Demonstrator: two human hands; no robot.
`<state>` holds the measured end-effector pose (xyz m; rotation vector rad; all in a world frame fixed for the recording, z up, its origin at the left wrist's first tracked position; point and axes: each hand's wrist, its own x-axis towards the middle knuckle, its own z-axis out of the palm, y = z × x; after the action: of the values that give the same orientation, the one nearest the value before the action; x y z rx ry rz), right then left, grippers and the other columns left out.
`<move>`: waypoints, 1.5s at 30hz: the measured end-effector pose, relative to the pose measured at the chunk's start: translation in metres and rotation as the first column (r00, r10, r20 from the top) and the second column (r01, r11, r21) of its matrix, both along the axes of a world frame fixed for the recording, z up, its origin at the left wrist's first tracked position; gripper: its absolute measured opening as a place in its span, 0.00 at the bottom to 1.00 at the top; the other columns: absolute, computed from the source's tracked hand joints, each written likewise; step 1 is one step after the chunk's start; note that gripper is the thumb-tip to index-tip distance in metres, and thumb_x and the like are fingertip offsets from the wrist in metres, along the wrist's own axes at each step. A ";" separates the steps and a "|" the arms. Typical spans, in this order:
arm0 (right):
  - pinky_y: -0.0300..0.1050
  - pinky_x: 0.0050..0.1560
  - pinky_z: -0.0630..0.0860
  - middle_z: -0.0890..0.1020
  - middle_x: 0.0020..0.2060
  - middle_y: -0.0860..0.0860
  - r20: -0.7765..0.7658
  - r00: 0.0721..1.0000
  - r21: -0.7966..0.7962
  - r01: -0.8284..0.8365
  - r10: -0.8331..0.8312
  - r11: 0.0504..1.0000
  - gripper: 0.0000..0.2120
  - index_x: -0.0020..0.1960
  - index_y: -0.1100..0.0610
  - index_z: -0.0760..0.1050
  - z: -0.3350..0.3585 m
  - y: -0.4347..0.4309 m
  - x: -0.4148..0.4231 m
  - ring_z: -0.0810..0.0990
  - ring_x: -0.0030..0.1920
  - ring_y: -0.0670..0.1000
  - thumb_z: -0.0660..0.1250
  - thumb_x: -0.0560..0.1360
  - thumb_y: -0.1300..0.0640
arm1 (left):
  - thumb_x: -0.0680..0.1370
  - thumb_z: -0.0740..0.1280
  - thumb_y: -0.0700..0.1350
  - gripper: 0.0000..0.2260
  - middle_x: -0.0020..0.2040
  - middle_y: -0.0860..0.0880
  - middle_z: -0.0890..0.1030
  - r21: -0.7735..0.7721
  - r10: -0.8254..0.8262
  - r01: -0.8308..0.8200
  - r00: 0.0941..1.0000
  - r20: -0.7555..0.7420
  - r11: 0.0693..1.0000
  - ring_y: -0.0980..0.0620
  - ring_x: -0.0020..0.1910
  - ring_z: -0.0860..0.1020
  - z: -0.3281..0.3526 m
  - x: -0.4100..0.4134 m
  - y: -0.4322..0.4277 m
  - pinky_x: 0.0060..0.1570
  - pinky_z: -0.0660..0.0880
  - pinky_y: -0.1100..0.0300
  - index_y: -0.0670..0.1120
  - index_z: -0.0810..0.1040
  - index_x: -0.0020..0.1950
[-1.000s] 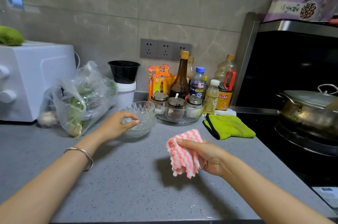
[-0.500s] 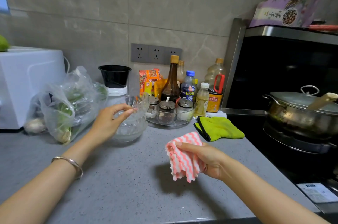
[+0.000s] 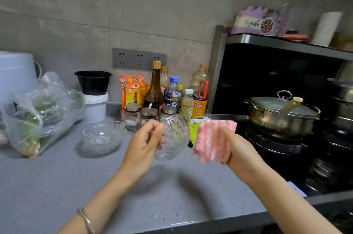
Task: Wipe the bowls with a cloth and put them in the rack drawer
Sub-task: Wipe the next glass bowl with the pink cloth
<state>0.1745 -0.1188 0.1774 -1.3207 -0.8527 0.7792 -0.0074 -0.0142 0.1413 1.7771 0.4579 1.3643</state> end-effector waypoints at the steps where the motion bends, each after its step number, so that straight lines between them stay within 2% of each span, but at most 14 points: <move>1: 0.60 0.55 0.76 0.83 0.49 0.62 0.077 0.997 0.033 0.015 -0.017 0.999 0.18 0.55 0.60 0.78 0.003 -0.007 -0.003 0.83 0.47 0.62 0.59 0.80 0.48 | 0.76 0.58 0.53 0.12 0.30 0.58 0.74 -0.036 -0.004 0.005 1.000 0.028 0.999 0.62 0.32 0.72 -0.001 0.010 -0.010 0.34 0.69 0.70 0.45 0.72 0.41; 3: 0.60 0.60 0.73 0.83 0.55 0.53 0.190 0.981 0.068 0.014 -0.026 0.998 0.21 0.60 0.53 0.79 0.004 -0.021 -0.015 0.82 0.55 0.54 0.56 0.80 0.41 | 0.75 0.58 0.54 0.13 0.28 0.57 0.72 -0.091 -0.009 0.017 0.996 0.093 0.996 0.62 0.29 0.70 -0.003 0.028 -0.032 0.31 0.66 0.71 0.46 0.72 0.39; 5: 0.40 0.59 0.76 0.78 0.63 0.42 0.267 0.963 0.153 -0.070 0.027 0.986 0.23 0.68 0.46 0.72 -0.003 -0.036 -0.030 0.77 0.59 0.36 0.54 0.79 0.38 | 0.75 0.58 0.55 0.14 0.27 0.56 0.71 -0.137 0.013 0.008 0.988 0.153 0.990 0.62 0.27 0.68 -0.004 0.042 -0.052 0.28 0.65 0.71 0.45 0.71 0.37; 7: 0.26 0.49 0.73 0.73 0.67 0.44 0.323 0.946 0.252 -0.098 0.012 0.963 0.26 0.72 0.48 0.67 -0.015 -0.047 -0.037 0.75 0.56 0.31 0.51 0.80 0.37 | 0.75 0.58 0.56 0.17 0.26 0.55 0.70 -0.175 0.072 -0.040 0.980 0.185 0.984 0.61 0.26 0.67 -0.005 0.051 -0.071 0.26 0.64 0.69 0.45 0.70 0.35; 13: 0.47 0.60 0.71 0.75 0.59 0.37 0.710 0.612 0.395 0.061 -0.347 0.916 0.23 0.64 0.44 0.71 -0.042 -0.066 -0.013 0.73 0.62 0.44 0.52 0.77 0.33 | 0.73 0.58 0.60 0.20 0.22 0.54 0.68 -0.355 0.187 -0.104 0.961 0.206 0.929 0.60 0.23 0.66 -0.015 0.056 -0.113 0.24 0.64 0.70 0.46 0.72 0.30; 19: 0.50 0.71 0.66 0.72 0.67 0.37 0.549 0.806 0.338 0.030 -0.222 0.941 0.21 0.67 0.40 0.70 -0.046 -0.068 -0.025 0.66 0.70 0.39 0.50 0.77 0.39 | 0.75 0.55 0.60 0.21 0.22 0.54 0.68 -0.345 0.255 -0.189 0.955 0.154 0.919 0.60 0.23 0.66 -0.021 0.061 -0.142 0.25 0.64 0.68 0.48 0.71 0.29; 24: 0.44 0.69 0.64 0.71 0.68 0.40 0.785 0.485 0.405 0.071 -0.386 0.912 0.20 0.70 0.45 0.70 -0.050 -0.074 -0.043 0.65 0.71 0.40 0.50 0.81 0.46 | 0.75 0.52 0.61 0.23 0.22 0.53 0.69 -0.273 0.275 -0.233 0.953 0.127 0.934 0.58 0.23 0.67 -0.021 0.062 -0.151 0.26 0.63 0.64 0.50 0.69 0.26; 28: 0.41 0.64 0.72 0.81 0.56 0.39 0.356 0.924 0.293 0.029 -0.137 0.956 0.15 0.59 0.45 0.78 -0.036 -0.075 -0.027 0.75 0.61 0.36 0.56 0.79 0.48 | 0.76 0.54 0.61 0.23 0.22 0.52 0.69 -0.313 0.277 -0.217 0.947 0.164 0.925 0.58 0.23 0.66 -0.023 0.054 -0.159 0.26 0.64 0.66 0.48 0.71 0.28; 29: 0.36 0.61 0.72 0.82 0.55 0.39 0.278 0.957 0.259 0.011 -0.085 0.966 0.15 0.59 0.44 0.78 -0.034 -0.077 -0.025 0.76 0.59 0.34 0.55 0.78 0.47 | 0.76 0.54 0.60 0.23 0.22 0.52 0.68 -0.322 0.279 -0.211 0.943 0.183 0.923 0.58 0.23 0.66 -0.022 0.053 -0.160 0.26 0.64 0.67 0.48 0.71 0.28; 31: 0.28 0.59 0.68 0.78 0.59 0.35 0.350 0.928 0.275 0.031 -0.130 0.961 0.19 0.62 0.43 0.75 -0.036 -0.083 -0.035 0.73 0.61 0.32 0.52 0.77 0.44 | 0.77 0.54 0.60 0.23 0.22 0.52 0.68 -0.304 0.287 -0.222 0.939 0.191 0.927 0.58 0.23 0.66 -0.020 0.051 -0.159 0.26 0.64 0.66 0.49 0.71 0.28; 35: 0.39 0.68 0.64 0.74 0.65 0.39 0.758 0.531 0.376 0.118 -0.378 0.919 0.22 0.68 0.45 0.72 -0.046 -0.081 -0.055 0.67 0.69 0.40 0.47 0.80 0.45 | 0.79 0.53 0.65 0.28 0.25 0.47 0.75 -0.162 0.305 -0.289 0.949 0.083 0.943 0.51 0.25 0.72 -0.023 0.052 -0.159 0.28 0.71 0.52 0.47 0.74 0.31; 36: 0.41 0.66 0.66 0.76 0.64 0.40 0.770 0.517 0.372 0.113 -0.374 0.921 0.22 0.66 0.47 0.73 -0.045 -0.079 -0.055 0.69 0.67 0.41 0.47 0.80 0.46 | 0.78 0.52 0.65 0.27 0.25 0.46 0.74 -0.151 0.304 -0.292 0.950 0.068 0.944 0.50 0.25 0.72 -0.024 0.052 -0.160 0.28 0.71 0.51 0.47 0.74 0.31; 41: 0.38 0.55 0.73 0.83 0.49 0.47 0.299 0.952 0.221 -0.011 -0.057 0.975 0.17 0.53 0.53 0.80 -0.034 -0.078 -0.034 0.80 0.53 0.42 0.55 0.80 0.47 | 0.77 0.56 0.59 0.23 0.21 0.51 0.66 -0.304 0.235 -0.179 0.959 0.157 0.936 0.59 0.22 0.65 -0.019 0.038 -0.163 0.26 0.64 0.69 0.47 0.69 0.27; 45: 0.45 0.46 0.72 0.73 0.39 0.58 0.054 0.998 0.256 0.010 -0.025 0.967 0.21 0.47 0.71 0.70 -0.034 -0.077 -0.022 0.74 0.42 0.53 0.61 0.78 0.50 | 0.76 0.56 0.56 0.21 0.22 0.52 0.64 -0.384 0.166 -0.065 0.958 0.235 0.921 0.59 0.22 0.64 -0.013 0.034 -0.158 0.24 0.63 0.71 0.49 0.68 0.24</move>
<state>0.1524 -0.1960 0.1430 -1.1231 -0.9523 0.5970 0.0267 -0.1719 0.1279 1.2543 0.6376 1.4599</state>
